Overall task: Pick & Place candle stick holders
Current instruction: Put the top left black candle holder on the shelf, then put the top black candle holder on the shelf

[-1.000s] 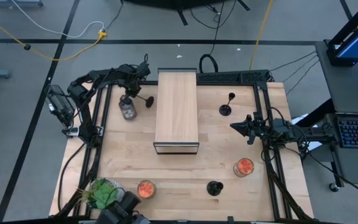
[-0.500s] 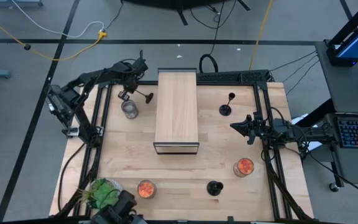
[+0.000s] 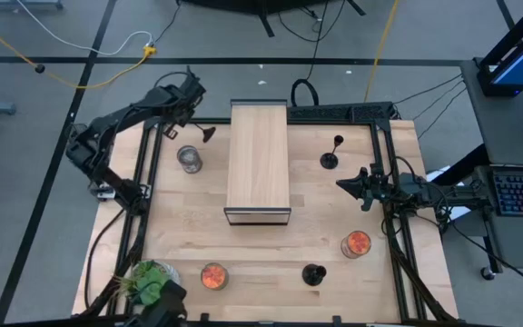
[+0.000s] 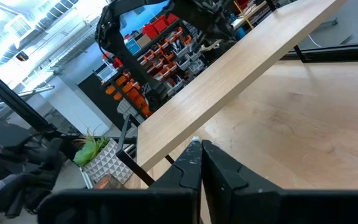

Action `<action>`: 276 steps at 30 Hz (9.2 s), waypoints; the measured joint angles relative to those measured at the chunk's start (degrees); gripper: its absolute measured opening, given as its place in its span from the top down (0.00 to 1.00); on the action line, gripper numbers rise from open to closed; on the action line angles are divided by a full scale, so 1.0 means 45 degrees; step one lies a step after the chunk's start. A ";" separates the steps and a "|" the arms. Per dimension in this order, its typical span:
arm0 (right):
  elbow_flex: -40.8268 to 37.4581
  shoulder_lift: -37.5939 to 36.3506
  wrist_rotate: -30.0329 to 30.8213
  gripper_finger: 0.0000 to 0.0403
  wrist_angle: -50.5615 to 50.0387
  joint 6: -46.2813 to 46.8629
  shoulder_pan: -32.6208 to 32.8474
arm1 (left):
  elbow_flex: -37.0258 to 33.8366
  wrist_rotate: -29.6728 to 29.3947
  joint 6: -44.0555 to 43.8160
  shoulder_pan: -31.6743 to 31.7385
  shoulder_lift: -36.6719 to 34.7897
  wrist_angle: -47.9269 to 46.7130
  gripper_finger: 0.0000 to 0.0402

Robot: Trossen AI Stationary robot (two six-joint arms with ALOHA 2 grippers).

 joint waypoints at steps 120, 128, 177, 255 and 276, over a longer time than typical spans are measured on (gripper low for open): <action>0.0003 0.0000 0.0008 1.00 0.0000 -0.0345 0.0001 | -0.2788 0.1918 1.8331 -0.3498 0.0917 1.7801 0.44; 0.0002 0.0000 0.0015 1.00 0.0000 -0.0374 0.0004 | -0.2778 0.2196 1.8506 -0.3589 0.0341 1.7432 0.39; 0.0002 0.0000 0.0878 1.00 0.0707 -0.1590 -0.0001 | -0.2773 0.3556 1.7452 -0.4231 -0.7021 1.0825 0.38; 1.6164 1.3674 0.1977 0.95 -1.4018 -0.5418 -0.5109 | -1.4348 0.0507 1.5298 -1.0601 -1.8468 1.1403 0.38; 1.6169 1.5836 -0.1898 0.63 -1.4544 -0.5733 -0.9560 | -1.4348 -0.1485 1.5223 -1.2007 -1.8468 1.0578 0.38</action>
